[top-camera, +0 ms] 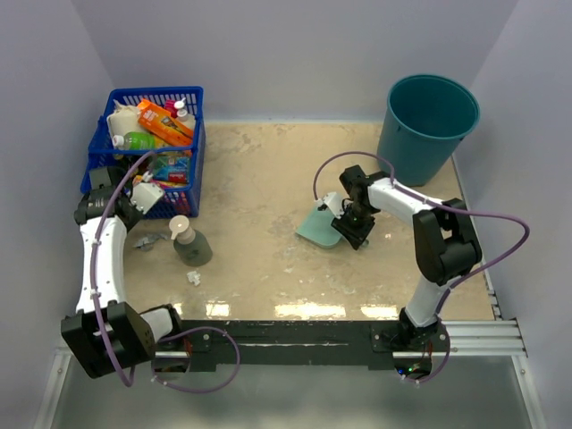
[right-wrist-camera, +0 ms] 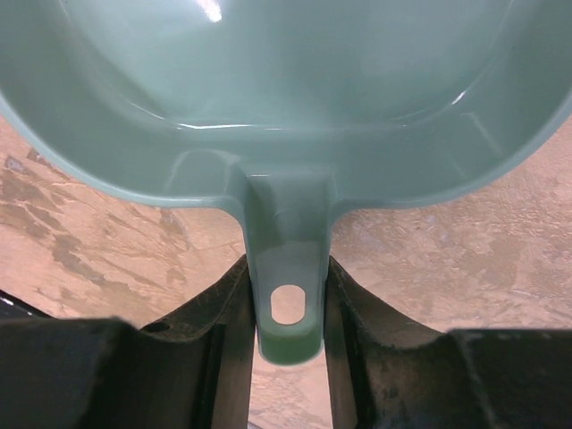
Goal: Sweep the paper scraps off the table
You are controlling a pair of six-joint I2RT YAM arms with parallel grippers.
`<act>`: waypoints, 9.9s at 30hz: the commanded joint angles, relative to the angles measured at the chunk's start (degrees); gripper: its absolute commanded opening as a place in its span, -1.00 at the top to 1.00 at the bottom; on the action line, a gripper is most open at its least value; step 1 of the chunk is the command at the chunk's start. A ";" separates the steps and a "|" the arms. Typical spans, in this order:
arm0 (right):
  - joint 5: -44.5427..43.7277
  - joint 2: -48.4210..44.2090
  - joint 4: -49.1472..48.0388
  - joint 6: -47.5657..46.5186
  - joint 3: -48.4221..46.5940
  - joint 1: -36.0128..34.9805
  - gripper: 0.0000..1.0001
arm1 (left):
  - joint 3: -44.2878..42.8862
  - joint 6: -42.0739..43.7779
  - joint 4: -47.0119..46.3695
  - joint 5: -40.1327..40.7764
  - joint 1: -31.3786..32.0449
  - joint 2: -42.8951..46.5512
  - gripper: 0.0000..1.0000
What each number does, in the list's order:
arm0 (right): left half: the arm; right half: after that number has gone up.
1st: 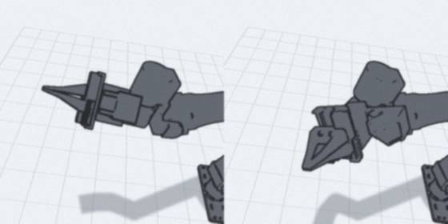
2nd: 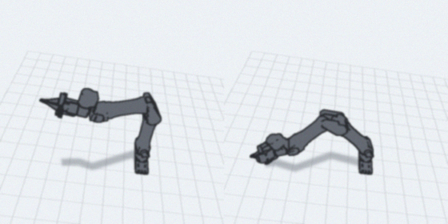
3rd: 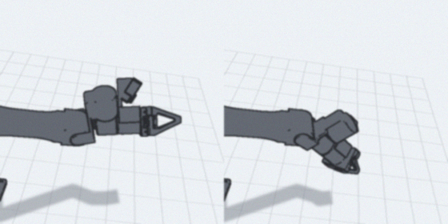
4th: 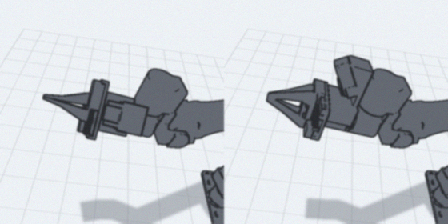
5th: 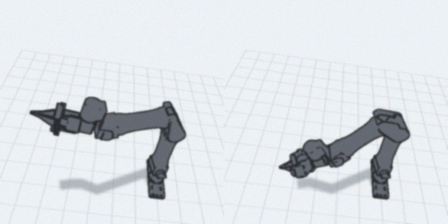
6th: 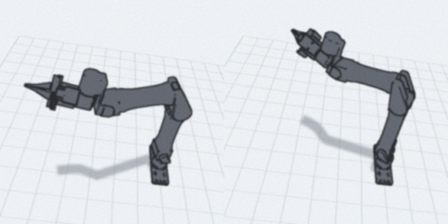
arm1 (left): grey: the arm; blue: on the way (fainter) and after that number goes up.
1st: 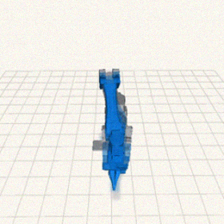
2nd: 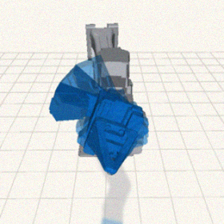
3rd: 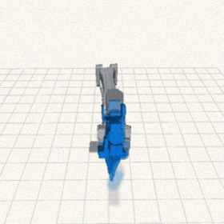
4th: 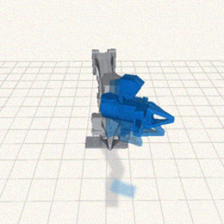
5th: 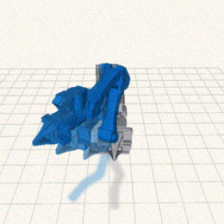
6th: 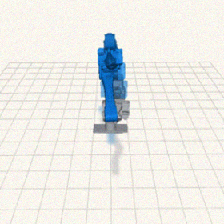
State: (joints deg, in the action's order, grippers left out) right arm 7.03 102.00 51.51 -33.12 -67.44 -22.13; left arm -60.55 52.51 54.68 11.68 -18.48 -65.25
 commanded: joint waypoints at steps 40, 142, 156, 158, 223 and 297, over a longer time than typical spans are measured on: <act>1.41 6.37 -3.08 4.47 -6.48 -0.19 -0.11 | 3.08 3.13 17.40 -28.65 1.78 -6.90 1.00; -1.66 6.12 -1.84 0.69 -10.08 -0.19 -0.20 | 7.91 -5.60 8.75 -49.31 40.39 -3.30 1.00; -5.09 -2.50 -3.87 0.08 -4.28 0.42 -0.28 | -12.64 -14.89 -7.22 -43.05 47.39 -19.47 1.00; -5.18 -2.85 -3.69 0.08 -4.45 0.68 -0.28 | -16.34 -14.37 -4.76 -48.12 47.57 -20.70 1.00; 48.53 -1.45 0.33 -2.64 -33.80 -0.98 1.00 | -56.87 -0.14 19.15 -59.06 43.00 -34.07 0.33; 19.10 -12.86 -1.51 -6.06 -15.37 3.59 -0.97 | -40.26 -28.07 6.50 -34.28 42.30 -26.86 1.00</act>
State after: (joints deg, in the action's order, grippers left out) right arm 35.88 94.43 46.81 -31.77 -89.23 -19.46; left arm -102.85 33.43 67.16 -33.98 23.70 -96.79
